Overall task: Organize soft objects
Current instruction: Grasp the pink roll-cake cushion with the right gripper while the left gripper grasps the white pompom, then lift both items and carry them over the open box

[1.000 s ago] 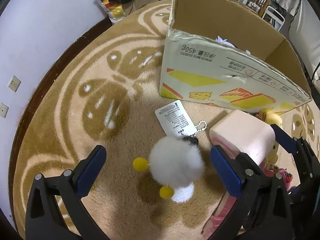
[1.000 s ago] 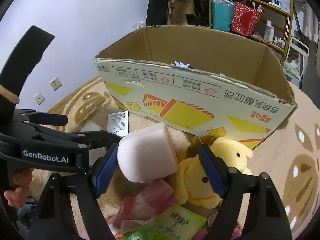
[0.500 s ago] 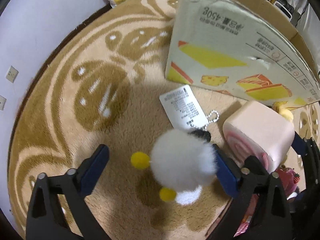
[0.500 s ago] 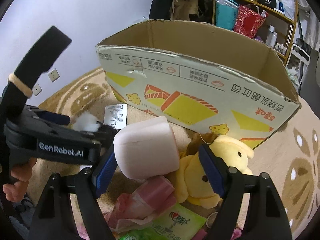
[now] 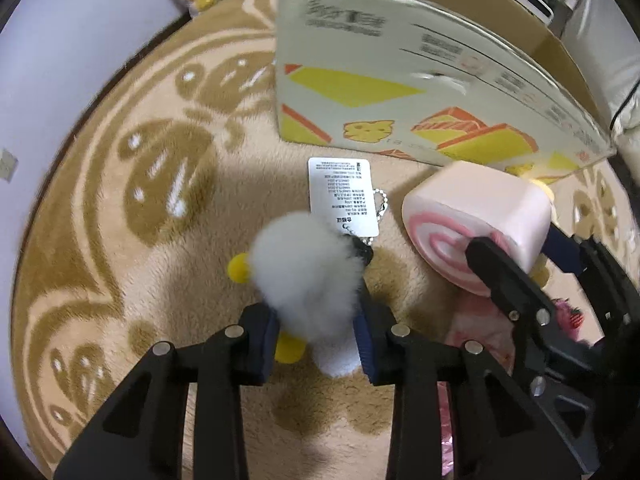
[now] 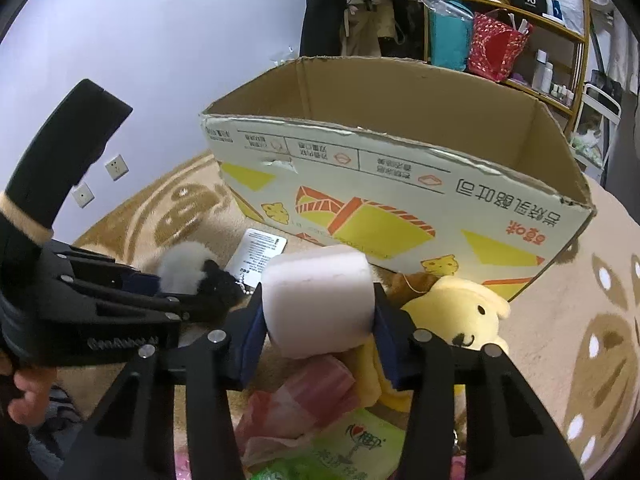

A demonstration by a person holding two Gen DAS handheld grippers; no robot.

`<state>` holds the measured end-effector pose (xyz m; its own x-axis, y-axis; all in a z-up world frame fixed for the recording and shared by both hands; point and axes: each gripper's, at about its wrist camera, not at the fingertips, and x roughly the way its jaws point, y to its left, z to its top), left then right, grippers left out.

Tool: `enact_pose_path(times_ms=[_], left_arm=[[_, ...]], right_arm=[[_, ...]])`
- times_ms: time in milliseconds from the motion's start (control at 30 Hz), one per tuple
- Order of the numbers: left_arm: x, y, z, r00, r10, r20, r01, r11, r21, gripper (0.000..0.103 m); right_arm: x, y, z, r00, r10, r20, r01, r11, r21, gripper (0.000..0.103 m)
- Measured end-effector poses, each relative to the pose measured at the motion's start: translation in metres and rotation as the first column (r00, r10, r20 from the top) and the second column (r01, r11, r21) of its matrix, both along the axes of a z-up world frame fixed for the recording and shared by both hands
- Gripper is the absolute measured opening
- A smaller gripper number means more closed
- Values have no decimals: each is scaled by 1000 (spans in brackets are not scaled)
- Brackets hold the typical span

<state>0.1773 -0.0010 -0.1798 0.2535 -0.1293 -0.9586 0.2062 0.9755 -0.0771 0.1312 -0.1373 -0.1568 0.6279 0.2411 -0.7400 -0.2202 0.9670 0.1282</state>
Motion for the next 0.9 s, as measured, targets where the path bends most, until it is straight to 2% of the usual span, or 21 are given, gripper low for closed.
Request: enact_pose_path(times_ms=[100,267,500,700,833,900], left_arm=[[-5,-5,-1,1000,-14,15,14,999,29,31],[-13,-2,6,999,0,51,-2,999,36,29],[-33,13,31,987,51,151,-53,999,6,27],[-55,18,64,962,88,257,-89,996,-6,27],[-65,11,85,928,59,367,-80,996,42,27],[-70,9,93,917,56,395,-81,996,46,27]], right_arm=[[-2,-3,3,1000,-13,1,13,1000,23,47],[-11,-11,13,999,-36,19,35,997,62,45],[-26,-17,33,997,-58,60,54,996,73,45],[-38,-21,44,993,-85,79,78,994,78,45],[-45,-21,53,990,-97,105,89,993,79,45],[-50,-23,58,987,-101,124,92,993,76,45]])
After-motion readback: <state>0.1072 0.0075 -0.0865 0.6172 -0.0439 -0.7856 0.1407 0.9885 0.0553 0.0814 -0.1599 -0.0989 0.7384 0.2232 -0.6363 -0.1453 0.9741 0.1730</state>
